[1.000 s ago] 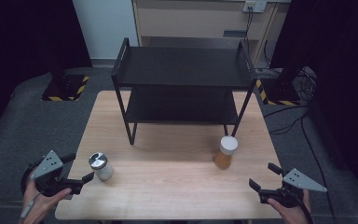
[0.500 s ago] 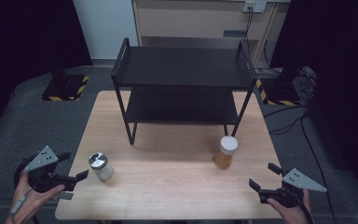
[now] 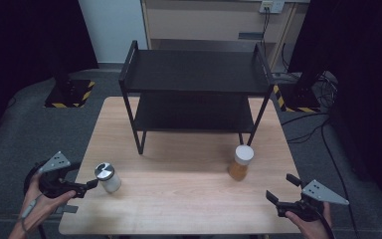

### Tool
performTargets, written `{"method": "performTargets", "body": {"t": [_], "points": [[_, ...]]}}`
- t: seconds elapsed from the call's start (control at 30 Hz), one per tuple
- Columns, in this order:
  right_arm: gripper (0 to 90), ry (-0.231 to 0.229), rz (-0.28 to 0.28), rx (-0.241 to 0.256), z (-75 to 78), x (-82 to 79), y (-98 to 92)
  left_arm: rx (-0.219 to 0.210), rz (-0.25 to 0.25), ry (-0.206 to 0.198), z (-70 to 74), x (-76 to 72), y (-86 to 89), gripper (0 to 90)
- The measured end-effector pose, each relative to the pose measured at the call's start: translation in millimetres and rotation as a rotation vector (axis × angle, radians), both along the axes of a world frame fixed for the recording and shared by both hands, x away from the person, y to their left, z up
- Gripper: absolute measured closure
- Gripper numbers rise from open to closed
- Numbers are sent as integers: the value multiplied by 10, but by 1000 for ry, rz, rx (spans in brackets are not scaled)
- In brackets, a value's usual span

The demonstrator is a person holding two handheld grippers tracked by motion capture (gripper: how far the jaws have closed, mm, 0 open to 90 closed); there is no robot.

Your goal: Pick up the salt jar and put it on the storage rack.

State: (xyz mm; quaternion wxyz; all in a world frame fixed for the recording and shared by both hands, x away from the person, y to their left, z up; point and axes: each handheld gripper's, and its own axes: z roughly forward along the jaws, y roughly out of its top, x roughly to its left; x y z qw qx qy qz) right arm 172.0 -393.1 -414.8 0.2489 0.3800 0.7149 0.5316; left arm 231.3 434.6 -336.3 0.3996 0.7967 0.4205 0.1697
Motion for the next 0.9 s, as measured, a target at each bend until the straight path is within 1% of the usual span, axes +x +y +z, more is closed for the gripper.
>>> {"method": "performTargets", "body": {"t": [0.13, 0.2, 0.37, 0.4, 0.5, 0.57, 0.67, 0.8, 0.83, 0.87, 0.9], "points": [[34, -1, -3, 1, -1, -7, -3, 0, -10, 16, -58, 91, -34, 41], [35, -1, -5, 1, -2, -7, -4, 8, -18, 25, -86, 145, -59, 50], [36, -1, -6, -2, 2, -11, 3, 9, -31, 32, -168, 260, -101, 66], [37, 0, -9, -2, 4, -16, 5, 16, -34, 38, -192, 305, -120, 78], [37, 0, -9, -2, 3, -15, 2, 7, -34, 43, -230, 336, -124, 82], [37, 0, -8, -2, 3, -18, 1, 19, -40, 54, -263, 382, -157, 89], [37, 2, -9, -3, 3, -15, 5, 25, -45, 60, -291, 413, -190, 97], [37, 1, -10, -4, 3, -16, 6, 25, -49, 59, -317, 433, -215, 102], [37, 1, -10, -4, 3, -15, 5, 24, -48, 54, -327, 437, -218, 114], [37, 0, -11, -3, 2, -18, 4, 6, -44, 57, -354, 458, -207, 137], [37, 0, -11, -3, 2, -18, 4, 6, -44, 57, -354, 458, -207, 155]]}}
